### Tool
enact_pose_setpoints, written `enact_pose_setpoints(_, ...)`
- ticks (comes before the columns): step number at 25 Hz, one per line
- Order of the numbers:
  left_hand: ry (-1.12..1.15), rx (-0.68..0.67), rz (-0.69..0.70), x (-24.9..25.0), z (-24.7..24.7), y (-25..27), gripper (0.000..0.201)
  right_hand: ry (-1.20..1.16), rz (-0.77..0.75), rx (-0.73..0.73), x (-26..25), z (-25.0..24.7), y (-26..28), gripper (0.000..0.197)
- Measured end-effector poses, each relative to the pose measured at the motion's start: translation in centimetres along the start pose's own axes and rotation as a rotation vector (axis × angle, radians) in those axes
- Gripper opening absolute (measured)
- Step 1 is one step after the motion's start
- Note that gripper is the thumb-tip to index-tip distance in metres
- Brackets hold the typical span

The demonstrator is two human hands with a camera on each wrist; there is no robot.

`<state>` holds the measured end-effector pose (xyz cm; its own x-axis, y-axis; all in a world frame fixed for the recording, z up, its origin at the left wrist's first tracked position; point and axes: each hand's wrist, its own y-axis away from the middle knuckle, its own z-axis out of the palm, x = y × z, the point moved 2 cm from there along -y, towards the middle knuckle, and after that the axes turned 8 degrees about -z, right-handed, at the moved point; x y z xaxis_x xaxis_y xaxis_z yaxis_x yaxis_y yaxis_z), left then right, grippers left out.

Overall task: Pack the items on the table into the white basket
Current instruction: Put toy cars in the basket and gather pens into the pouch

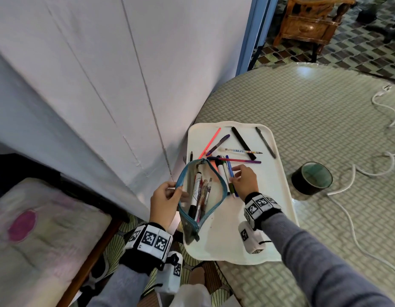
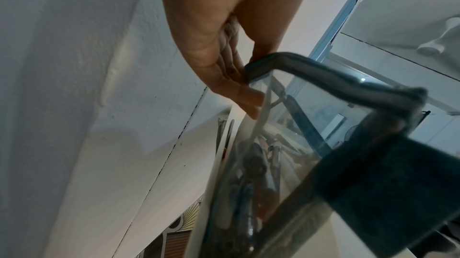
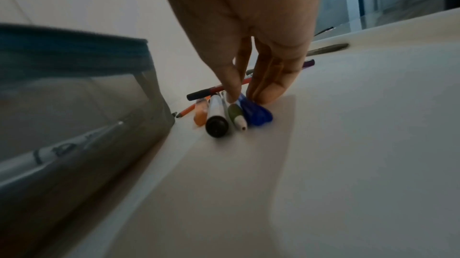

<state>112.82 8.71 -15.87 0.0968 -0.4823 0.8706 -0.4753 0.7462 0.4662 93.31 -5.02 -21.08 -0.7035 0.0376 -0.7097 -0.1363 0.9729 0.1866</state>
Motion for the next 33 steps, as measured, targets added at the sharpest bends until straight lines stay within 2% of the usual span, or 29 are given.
enact_pose_setpoints(2,0.016,0.001,-0.008,0.1,-0.2,0.0,0.008,-0.058,0.03,-0.011,-0.3,0.3,-0.1,0.035)
enact_pose_setpoints(5,0.021,-0.005,-0.022,0.2,-0.2,0.1,0.007,-0.084,0.074,-0.113,-0.7,0.3,-0.1,0.041)
enact_pose_setpoints(8,-0.004,-0.012,-0.017,0.3,0.1,0.1,0.007,0.101,0.122,-0.163,-1.5,-0.6,-0.2,0.033)
enact_pose_setpoints(11,-0.001,-0.003,-0.013,0.5,0.2,-0.2,0.007,0.361,0.157,-0.116,-3.0,-2.4,-0.2,0.018)
enact_pose_setpoints(14,-0.014,-0.003,-0.02,0.5,0.2,-0.5,0.005,0.348,-0.039,-0.017,-3.5,-3.3,-1.7,0.021)
enact_pose_setpoints(17,-0.025,-0.003,-0.024,0.2,0.1,-0.7,0.005,0.367,-0.287,-0.147,-2.6,-2.5,-4.3,0.04)
enact_pose_setpoints(18,-0.025,-0.003,-0.026,0.2,0.1,-0.8,0.004,0.408,-0.336,-0.193,-2.1,-2.1,-4.9,0.041)
enact_pose_setpoints(20,-0.019,-0.001,-0.031,0.1,0.1,-0.9,0.004,0.435,-0.351,-0.175,-1.3,-1.5,-5.4,0.031)
enact_pose_setpoints(22,-0.015,-0.002,-0.033,0.2,0.2,-0.9,0.005,0.419,-0.298,-0.103,-0.8,-1.2,-5.1,0.022)
enact_pose_setpoints(25,-0.018,-0.006,-0.028,0.4,0.2,-0.9,0.006,0.479,-0.258,-0.072,-0.9,-0.8,-3.9,0.023)
enact_pose_setpoints(26,-0.018,-0.008,-0.026,0.4,0.2,-0.9,0.007,0.373,-0.228,-0.039,-1.3,-1.1,-3.6,0.019)
enact_pose_setpoints(28,-0.02,-0.008,-0.028,0.4,0.1,-1.0,0.006,-0.018,-0.16,0.035,-2.6,-1.8,-3.2,0.015)
enact_pose_setpoints(30,-0.032,-0.013,-0.02,0.4,0.1,-0.9,0.006,-0.34,-0.21,0.092,-4.9,-3.3,-2.1,0.021)
enact_pose_setpoints(33,-0.037,-0.011,-0.014,0.4,0.0,-1.1,0.007,-0.658,-0.328,0.114,-8.9,-4.8,0.2,0.032)
